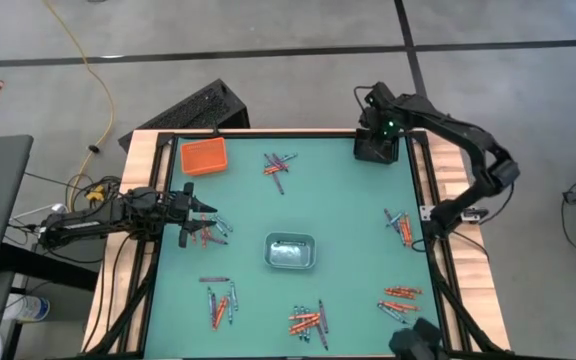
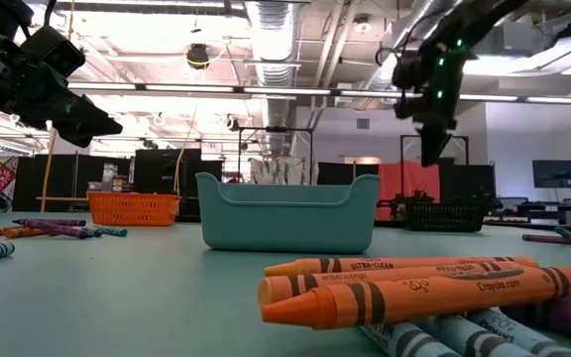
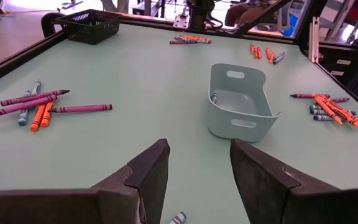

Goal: Sort crayons
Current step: Put the orange crayon into the orange bin

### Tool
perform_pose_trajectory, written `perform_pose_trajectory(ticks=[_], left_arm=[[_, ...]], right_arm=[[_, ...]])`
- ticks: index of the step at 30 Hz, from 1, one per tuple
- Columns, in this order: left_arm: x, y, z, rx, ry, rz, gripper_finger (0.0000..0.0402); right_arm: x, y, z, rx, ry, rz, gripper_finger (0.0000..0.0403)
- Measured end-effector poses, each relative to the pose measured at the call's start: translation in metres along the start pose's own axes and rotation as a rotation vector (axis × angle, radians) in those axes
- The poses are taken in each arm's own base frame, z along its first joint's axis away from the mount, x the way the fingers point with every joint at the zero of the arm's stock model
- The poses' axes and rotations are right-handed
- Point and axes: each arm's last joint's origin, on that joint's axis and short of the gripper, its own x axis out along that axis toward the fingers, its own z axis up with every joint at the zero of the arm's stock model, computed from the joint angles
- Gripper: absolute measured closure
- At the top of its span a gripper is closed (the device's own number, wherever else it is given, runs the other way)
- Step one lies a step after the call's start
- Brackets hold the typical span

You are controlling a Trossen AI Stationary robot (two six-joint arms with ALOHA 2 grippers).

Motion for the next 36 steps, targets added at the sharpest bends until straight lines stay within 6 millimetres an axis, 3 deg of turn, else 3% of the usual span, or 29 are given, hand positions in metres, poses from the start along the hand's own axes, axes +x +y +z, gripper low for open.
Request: perform_pose_trajectory(ticks=[6,14,22,36], left_arm=[[0.000,0.000,0.000,0.000,0.000,0.000,0.0239],[0.000,0.000,0.000,0.000,0.000,0.000,0.0239],[0.000,0.000,0.000,0.000,0.000,0.000,0.0239],[0.000,0.000,0.003,0.054,-0.028,0.012,0.0239]], right_arm=[[-0.033,0.041,-0.014,-0.050,0.023,0.064,0.0213],[-0.061,0.100,-0.042,-0.157,-0.022,0.141,0.0223],[-0.076,0.152,-0.082,-0.178,-0.006,0.228,0.0223],[-0.094,0.221,-0.125,0.004,0.068,0.252,0.0223]])
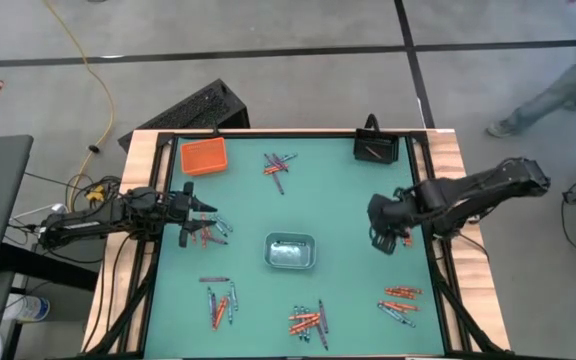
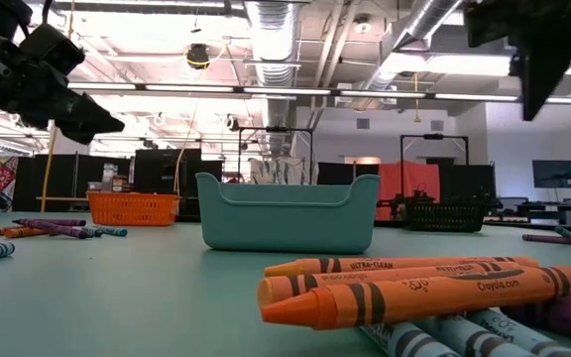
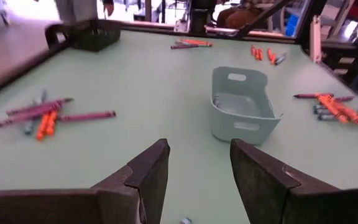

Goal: Sort crayons
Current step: Put the orange crayon into the orange bin

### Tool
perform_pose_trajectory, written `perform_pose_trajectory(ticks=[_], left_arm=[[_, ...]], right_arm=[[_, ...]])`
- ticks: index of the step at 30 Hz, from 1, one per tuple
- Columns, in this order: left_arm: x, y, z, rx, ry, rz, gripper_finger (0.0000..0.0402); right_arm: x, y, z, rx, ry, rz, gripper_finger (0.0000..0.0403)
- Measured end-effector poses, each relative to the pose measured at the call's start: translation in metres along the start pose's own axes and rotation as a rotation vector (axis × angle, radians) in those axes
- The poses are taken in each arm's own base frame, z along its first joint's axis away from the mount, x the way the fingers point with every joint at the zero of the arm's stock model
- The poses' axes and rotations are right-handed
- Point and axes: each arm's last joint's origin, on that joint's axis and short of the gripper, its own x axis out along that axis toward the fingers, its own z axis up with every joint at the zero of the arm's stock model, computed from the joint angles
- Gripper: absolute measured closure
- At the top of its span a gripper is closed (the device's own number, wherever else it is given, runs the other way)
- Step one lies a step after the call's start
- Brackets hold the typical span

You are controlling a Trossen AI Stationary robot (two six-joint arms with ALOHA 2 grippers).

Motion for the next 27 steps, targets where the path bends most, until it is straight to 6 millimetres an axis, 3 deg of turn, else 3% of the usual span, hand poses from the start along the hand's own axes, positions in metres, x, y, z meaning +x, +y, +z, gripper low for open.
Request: perform_pose_trajectory(ticks=[13,20,27], left_arm=[[-0.001,0.000,-0.001,0.044,0.024,0.002,0.0239],[-0.001,0.000,0.000,-0.039,0.013,0.003,0.0239],[-0.001,0.000,0.002,-0.101,-0.003,0.009,0.0239]], right_arm=[[0.040,0.096,-0.025,-0.171,-0.039,0.166,0.0223],[0.067,0.120,-0.064,-0.189,0.145,0.087,0.0223],[0.061,0.120,-0.098,-0.120,0.203,-0.021,0.0237]])
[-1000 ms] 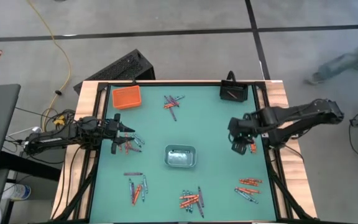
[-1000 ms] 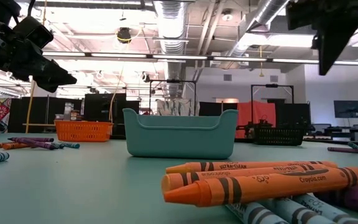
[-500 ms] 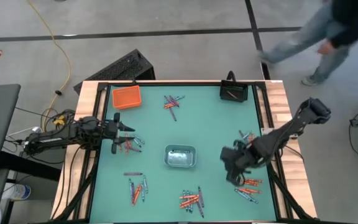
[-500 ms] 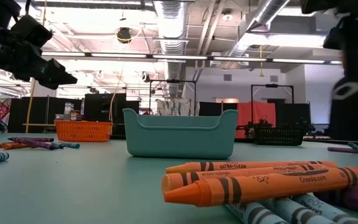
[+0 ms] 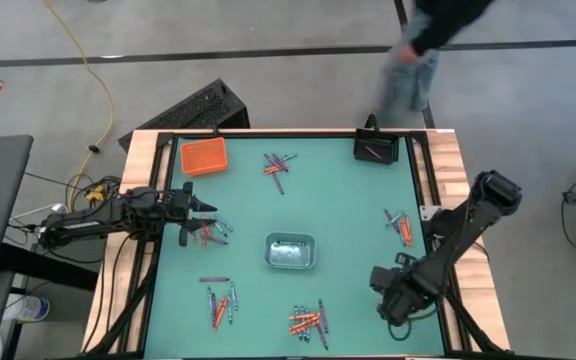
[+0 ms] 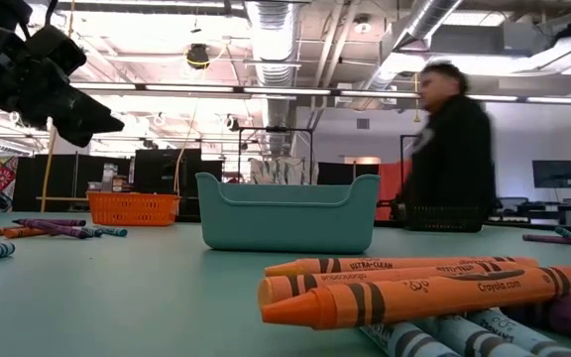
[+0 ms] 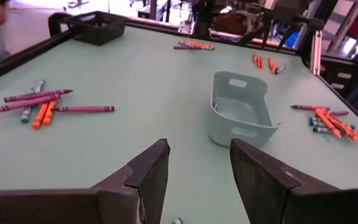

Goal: Sort crayons
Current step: Put the orange crayon into the orange bin

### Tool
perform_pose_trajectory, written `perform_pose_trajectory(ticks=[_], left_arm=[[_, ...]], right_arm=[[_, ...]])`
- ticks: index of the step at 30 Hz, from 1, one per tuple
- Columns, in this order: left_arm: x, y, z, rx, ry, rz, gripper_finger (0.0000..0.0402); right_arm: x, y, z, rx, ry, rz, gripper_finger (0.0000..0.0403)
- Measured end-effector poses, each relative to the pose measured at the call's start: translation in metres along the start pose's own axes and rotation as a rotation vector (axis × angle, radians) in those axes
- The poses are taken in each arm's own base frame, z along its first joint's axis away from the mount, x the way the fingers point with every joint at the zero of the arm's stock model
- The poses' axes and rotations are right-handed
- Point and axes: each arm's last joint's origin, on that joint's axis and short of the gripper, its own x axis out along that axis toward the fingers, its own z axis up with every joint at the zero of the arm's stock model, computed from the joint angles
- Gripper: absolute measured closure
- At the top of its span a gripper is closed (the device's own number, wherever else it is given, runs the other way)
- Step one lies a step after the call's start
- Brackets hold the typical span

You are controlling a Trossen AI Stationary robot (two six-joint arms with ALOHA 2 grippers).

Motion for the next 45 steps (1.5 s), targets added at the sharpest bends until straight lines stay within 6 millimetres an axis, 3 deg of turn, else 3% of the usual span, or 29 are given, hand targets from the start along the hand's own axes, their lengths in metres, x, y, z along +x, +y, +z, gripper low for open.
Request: perform_pose_trajectory(ticks=[6,11,23,34,37,43,45], left_arm=[[0.000,-0.001,0.007,-0.050,-0.066,-0.007,0.0239],[0.000,-0.001,0.007,-0.050,-0.070,0.006,0.0239],[-0.001,0.003,0.008,-0.102,-0.097,0.112,0.0239],[0.000,0.000,0.007,-0.104,-0.076,0.031,0.0239],[-0.001,0.001,0.007,-0.104,-0.080,0.048,0.0239],[-0.001,0.001,0.007,-0.104,-0.081,0.055,0.0239],[-0.001,0.001,0.007,-0.104,-0.083,0.054,0.0239]], right_arm=[[0.004,0.002,-0.028,-0.022,0.159,-0.067,0.0261],[0.012,0.002,-0.040,-0.047,0.240,-0.143,0.0270],[0.042,-0.008,-0.046,-0.098,0.310,-0.204,0.0271],[0.066,-0.021,-0.047,-0.116,0.356,-0.170,0.0275],[0.070,-0.021,-0.046,-0.125,0.357,-0.131,0.0297],[0.072,-0.024,-0.041,-0.109,0.376,-0.119,0.0386],[0.070,-0.025,-0.041,-0.105,0.376,-0.121,0.0394]])
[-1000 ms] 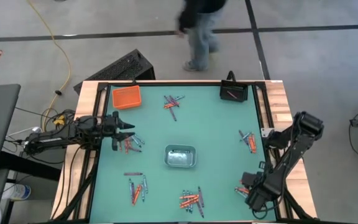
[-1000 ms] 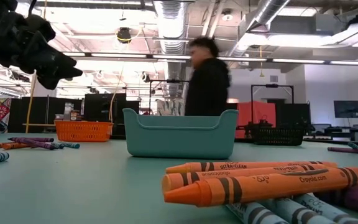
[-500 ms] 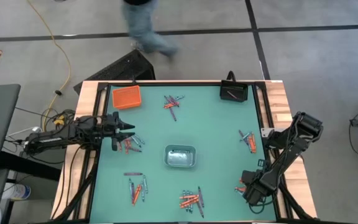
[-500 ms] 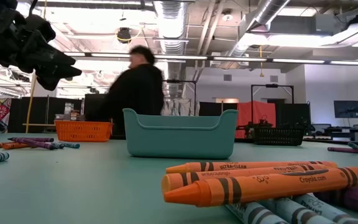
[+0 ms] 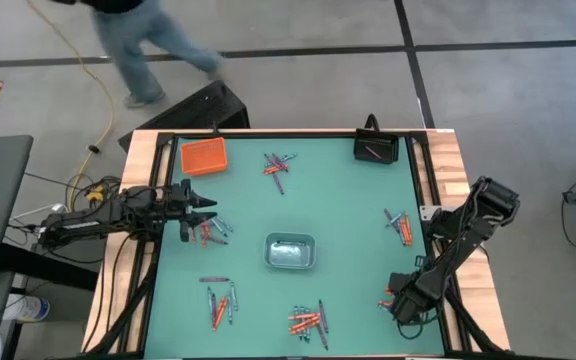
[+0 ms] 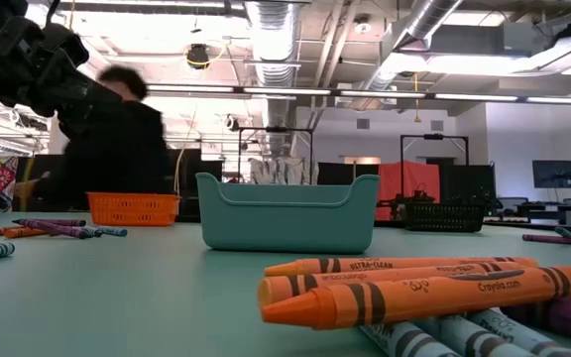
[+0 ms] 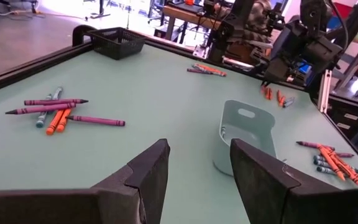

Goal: Sort crayons
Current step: Put the orange crayon into the orange bin

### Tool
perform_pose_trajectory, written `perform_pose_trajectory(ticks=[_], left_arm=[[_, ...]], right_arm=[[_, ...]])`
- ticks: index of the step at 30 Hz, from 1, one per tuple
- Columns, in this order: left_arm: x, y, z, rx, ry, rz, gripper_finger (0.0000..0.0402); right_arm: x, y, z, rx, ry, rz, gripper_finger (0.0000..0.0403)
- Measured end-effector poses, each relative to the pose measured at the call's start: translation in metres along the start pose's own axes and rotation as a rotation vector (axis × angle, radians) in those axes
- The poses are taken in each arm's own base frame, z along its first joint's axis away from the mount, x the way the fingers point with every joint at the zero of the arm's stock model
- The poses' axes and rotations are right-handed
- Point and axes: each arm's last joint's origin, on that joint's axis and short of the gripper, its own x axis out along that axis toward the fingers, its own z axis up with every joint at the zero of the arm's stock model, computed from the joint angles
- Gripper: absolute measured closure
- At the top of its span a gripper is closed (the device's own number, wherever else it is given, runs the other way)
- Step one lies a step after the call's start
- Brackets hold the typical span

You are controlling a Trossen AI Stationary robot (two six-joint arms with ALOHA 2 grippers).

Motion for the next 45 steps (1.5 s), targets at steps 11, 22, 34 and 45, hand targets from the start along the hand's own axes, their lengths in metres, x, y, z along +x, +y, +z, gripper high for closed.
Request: perform_pose_trajectory(ticks=[11,22,34,45], left_arm=[[0.000,-0.001,0.004,0.031,-0.043,-0.016,0.0239],[0.012,-0.007,0.016,0.090,-0.264,-0.173,0.0239],[0.067,-0.028,0.040,0.202,-0.202,-0.202,0.0213],[0.151,-0.053,0.073,0.264,-0.144,-0.293,0.0212]], right_arm=[[-0.036,-0.018,-0.009,0.114,-0.101,0.005,0.0401],[-0.101,-0.034,0.014,0.128,-0.548,0.019,0.0402],[-0.162,-0.057,0.075,-0.001,-0.912,-0.032,0.0403],[-0.195,-0.068,0.106,-0.116,-1.181,-0.058,0.0403]])
